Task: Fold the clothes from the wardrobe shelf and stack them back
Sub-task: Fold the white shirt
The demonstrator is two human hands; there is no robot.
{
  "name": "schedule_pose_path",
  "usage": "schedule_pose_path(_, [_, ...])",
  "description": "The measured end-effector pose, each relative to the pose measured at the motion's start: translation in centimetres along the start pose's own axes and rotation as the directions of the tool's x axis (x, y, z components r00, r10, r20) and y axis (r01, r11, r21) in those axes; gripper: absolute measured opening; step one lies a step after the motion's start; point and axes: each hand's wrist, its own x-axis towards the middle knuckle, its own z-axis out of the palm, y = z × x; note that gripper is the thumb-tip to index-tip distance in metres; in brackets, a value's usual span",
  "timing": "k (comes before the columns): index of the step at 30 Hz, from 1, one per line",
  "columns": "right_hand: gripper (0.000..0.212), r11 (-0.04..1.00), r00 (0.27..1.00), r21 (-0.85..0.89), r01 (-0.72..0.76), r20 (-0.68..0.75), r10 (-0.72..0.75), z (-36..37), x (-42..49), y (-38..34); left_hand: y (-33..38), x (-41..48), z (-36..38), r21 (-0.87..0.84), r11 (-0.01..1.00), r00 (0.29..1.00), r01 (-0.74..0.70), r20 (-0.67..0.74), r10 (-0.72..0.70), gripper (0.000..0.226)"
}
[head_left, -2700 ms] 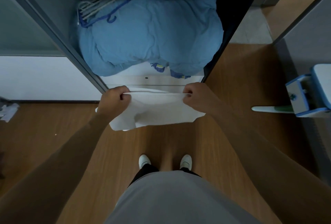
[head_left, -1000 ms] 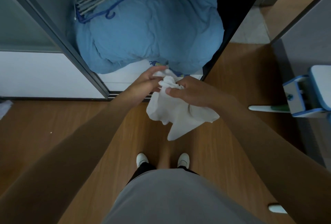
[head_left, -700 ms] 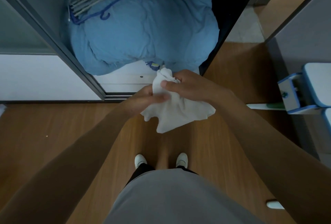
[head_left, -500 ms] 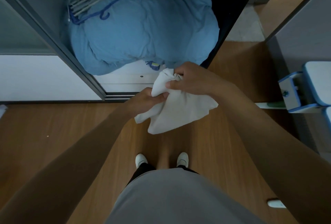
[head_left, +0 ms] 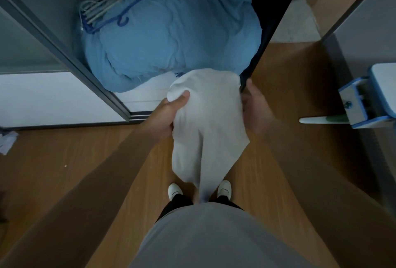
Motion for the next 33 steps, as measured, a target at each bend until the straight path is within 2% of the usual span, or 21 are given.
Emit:
schedule_pose_path(1, [0.073, 0.998, 0.997, -0.005, -0.058, 0.057, 0.058, -0.3, -0.4, 1.3, 0.4, 0.2, 0.2, -0.029, 0.999, 1.0, 0.013, -0.012, -0.013, 0.043])
schedule_pose_path(3, [0.068, 0.994, 0.986, -0.05, -0.093, 0.136, 0.099, -0.4, -1.3, 3.1, 1.2, 0.5, 0.6, -0.064, 0.996, 0.996, 0.067, -0.048, -0.07, 0.047])
schedule_pose_path(5, [0.052, 0.995, 0.982, -0.074, -0.061, 0.173, 0.073, -0.2, -2.0, 3.8, 1.9, 0.8, 0.9, -0.068, 0.986, 0.984, 0.151, -0.089, -0.157, 0.04])
schedule_pose_path(8, [0.049, 0.987, 0.972, -0.16, 0.028, 0.234, 0.011, 0.8, -2.5, 3.6, 2.4, 1.2, 1.0, -0.028, 0.968, 0.964, 0.248, -0.089, -0.25, 0.034])
schedule_pose_path(11, [0.026, 0.974, 0.975, -0.174, 0.145, 0.19, -0.112, 1.7, -2.5, 3.3, 2.1, 1.3, 0.4, -0.029, 0.984, 0.982, 0.178, 0.063, -0.176, 0.044])
schedule_pose_path(14, [0.025, 0.994, 0.988, -0.059, 0.097, 0.125, -0.089, 2.0, -2.5, 2.4, 0.3, 0.9, -1.1, 0.018, 0.999, 0.971, 0.03, 0.237, -0.033, 0.056])
schedule_pose_path(16, [0.022, 1.0, 0.997, -0.015, 0.013, 0.078, -0.012, 2.0, -2.4, 1.7, -1.3, 0.5, -1.5, 0.133, 0.991, 0.965, -0.017, 0.261, -0.018, 0.057])
schedule_pose_path(19, [0.021, 0.994, 0.994, -0.039, -0.099, 0.049, 0.1, 2.1, -2.2, 0.3, -2.2, 0.4, -1.3, 0.3, 0.951, 0.993, -0.074, 0.114, 0.041, 0.055])
schedule_pose_path(22, [0.024, 0.993, 0.993, 0.005, -0.116, 0.031, 0.116, 1.2, -2.0, -1.6, -1.6, 0.9, -1.4, 0.224, 0.973, 0.998, -0.064, 0.0, 0.066, 0.047])
schedule_pose_path(24, [0.021, 0.994, 0.998, 0.078, -0.069, 0.016, 0.068, 0.6, -1.8, -2.6, -1.0, 1.1, -1.9, 0.163, 0.986, 0.997, -0.042, -0.063, 0.053, 0.034])
schedule_pose_path(26, [0.03, 0.979, 0.999, 0.202, 0.021, 0.029, -0.027, 0.0, -1.5, -2.7, -0.4, 1.1, -2.1, 0.128, 0.991, 0.992, -0.027, -0.115, 0.042, 0.028])
schedule_pose_path(28, [0.04, 0.956, 0.99, 0.286, 0.062, 0.102, -0.095, 0.1, -1.4, -1.7, -0.1, 0.9, -2.0, 0.053, 0.999, 0.991, -0.013, -0.134, 0.02, 0.026])
schedule_pose_path(31, [0.032, 0.996, 0.98, 0.078, 0.047, 0.191, -0.062, 1.0, -1.9, 1.6, 0.2, 0.6, -1.8, -0.069, 0.997, 0.993, 0.045, -0.108, -0.052, 0.028])
schedule_pose_path(33, [0.025, 0.992, 0.967, -0.037, 0.12, 0.23, -0.109, 1.7, -2.1, 3.4, 0.3, 0.4, -1.8, -0.031, 0.992, 0.983, 0.119, -0.139, -0.122, 0.034])
